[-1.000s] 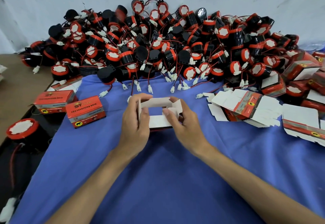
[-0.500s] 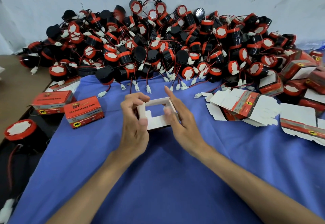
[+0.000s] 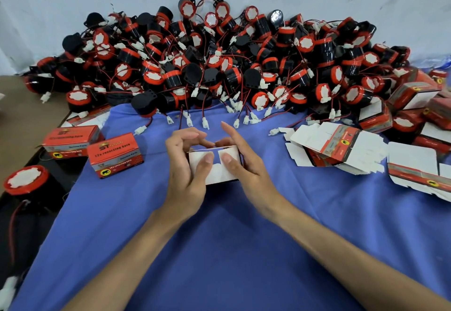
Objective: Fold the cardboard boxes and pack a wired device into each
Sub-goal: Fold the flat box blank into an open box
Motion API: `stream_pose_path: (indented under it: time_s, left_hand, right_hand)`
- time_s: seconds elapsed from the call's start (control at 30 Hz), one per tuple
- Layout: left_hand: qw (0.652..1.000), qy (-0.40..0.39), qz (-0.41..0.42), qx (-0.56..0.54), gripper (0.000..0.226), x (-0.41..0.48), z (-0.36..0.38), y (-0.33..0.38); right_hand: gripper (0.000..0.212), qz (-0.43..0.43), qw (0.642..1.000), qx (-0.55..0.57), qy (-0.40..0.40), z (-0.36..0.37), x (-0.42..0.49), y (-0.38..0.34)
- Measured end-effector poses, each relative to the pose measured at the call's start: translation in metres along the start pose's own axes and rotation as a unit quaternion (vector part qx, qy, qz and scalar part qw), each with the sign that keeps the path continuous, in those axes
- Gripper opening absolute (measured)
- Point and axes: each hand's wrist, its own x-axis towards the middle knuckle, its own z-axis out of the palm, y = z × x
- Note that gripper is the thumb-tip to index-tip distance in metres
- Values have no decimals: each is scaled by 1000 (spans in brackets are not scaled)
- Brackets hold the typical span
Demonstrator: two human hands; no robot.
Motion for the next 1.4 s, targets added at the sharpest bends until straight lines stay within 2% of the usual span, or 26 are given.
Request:
stream_pose_path:
  time_s: [0.1,0.27,0.53,0.63,0.73,0.83,1.0,1.13,1.27,1.4]
  left_hand:
    - [999,-21,-19,27,32,-1,2,1]
    - [998,-22,-17,53,36,0,1,2]
    - [998,-40,-32,48,32,-2,4,-1]
    - [995,-30,-95,23,30,-3,4,-1]
    - [982,-30,-188,-2,43,-2,6,1]
    - [966,-79,-248,-13,43,0,5,-1]
    - [958,-133,-250,-46,20,-3,1,-2]
    - [963,-114,-234,-62,25,-2,1,2]
    - [966,-96,-224,-84,20,-5,4,4]
    - [964,-118,-222,-88,19,-6,3,1]
  right_hand:
    - [35,43,994,102,-6,-2,0,4]
    - [19,45,990,135,-4,0,0,3]
    - [29,49,990,125,42,1,2,5]
    - [16,74,987,134,53,0,5,2]
    - [25,65,985,147,59,-7,5,-2]
    - [35,58,985,159,25,-12,-1,-4]
    - [50,75,988,136,-2,-15,-12,0]
    - [53,100,983,151,22,-16,-10,3]
    - [66,140,988,61,25,-16,-9,7]
    - [49,130,991,-10,-27,-21,-15,12]
